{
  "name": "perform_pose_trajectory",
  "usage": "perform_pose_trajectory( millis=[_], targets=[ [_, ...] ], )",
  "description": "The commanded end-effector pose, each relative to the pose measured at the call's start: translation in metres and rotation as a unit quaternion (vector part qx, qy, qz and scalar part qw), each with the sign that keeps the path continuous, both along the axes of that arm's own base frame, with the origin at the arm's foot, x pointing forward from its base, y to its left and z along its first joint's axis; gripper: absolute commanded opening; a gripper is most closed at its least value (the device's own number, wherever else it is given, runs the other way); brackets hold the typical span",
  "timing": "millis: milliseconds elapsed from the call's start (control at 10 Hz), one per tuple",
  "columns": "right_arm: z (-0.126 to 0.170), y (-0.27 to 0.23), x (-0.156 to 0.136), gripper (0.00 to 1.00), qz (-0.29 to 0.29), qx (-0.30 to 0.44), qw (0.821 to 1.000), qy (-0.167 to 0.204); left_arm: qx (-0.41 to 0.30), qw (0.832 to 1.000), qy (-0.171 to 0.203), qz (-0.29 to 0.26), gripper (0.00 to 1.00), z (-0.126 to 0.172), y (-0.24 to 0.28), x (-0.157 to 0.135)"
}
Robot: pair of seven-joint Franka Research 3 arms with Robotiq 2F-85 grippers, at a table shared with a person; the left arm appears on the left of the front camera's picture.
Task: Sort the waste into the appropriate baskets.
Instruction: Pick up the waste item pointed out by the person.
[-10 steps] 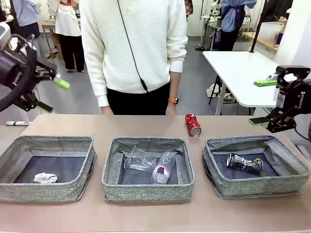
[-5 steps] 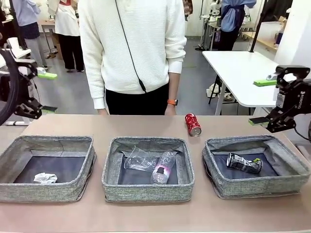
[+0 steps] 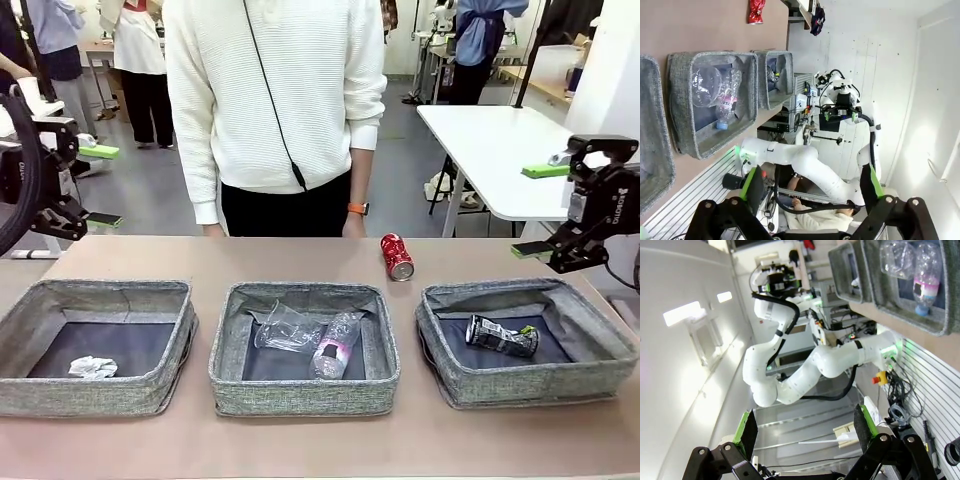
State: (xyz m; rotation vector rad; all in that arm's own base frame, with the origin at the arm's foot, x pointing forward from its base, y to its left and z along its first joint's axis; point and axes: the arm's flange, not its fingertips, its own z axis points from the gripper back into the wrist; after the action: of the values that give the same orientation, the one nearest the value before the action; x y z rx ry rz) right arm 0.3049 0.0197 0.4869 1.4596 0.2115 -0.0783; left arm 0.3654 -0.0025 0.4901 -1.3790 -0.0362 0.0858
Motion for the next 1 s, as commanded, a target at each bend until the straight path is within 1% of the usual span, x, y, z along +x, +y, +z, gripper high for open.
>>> perform_pose_trajectory(
  millis=[0,900],
  targets=[
    [0.0028,0.0009,0.0009,1.00,0.000,0.009,1.000,-0.007,-0.010,1.000,-0.010,-0.001,1.00,0.0009,-0.0001,-0.0007],
    [0.0028,0.0009,0.0009,1.00,0.000,0.009,1.000,-0.007,-0.010,1.000,-0.010,-0.001,1.00,0.0009,-0.0001,-0.0007]
  ],
)
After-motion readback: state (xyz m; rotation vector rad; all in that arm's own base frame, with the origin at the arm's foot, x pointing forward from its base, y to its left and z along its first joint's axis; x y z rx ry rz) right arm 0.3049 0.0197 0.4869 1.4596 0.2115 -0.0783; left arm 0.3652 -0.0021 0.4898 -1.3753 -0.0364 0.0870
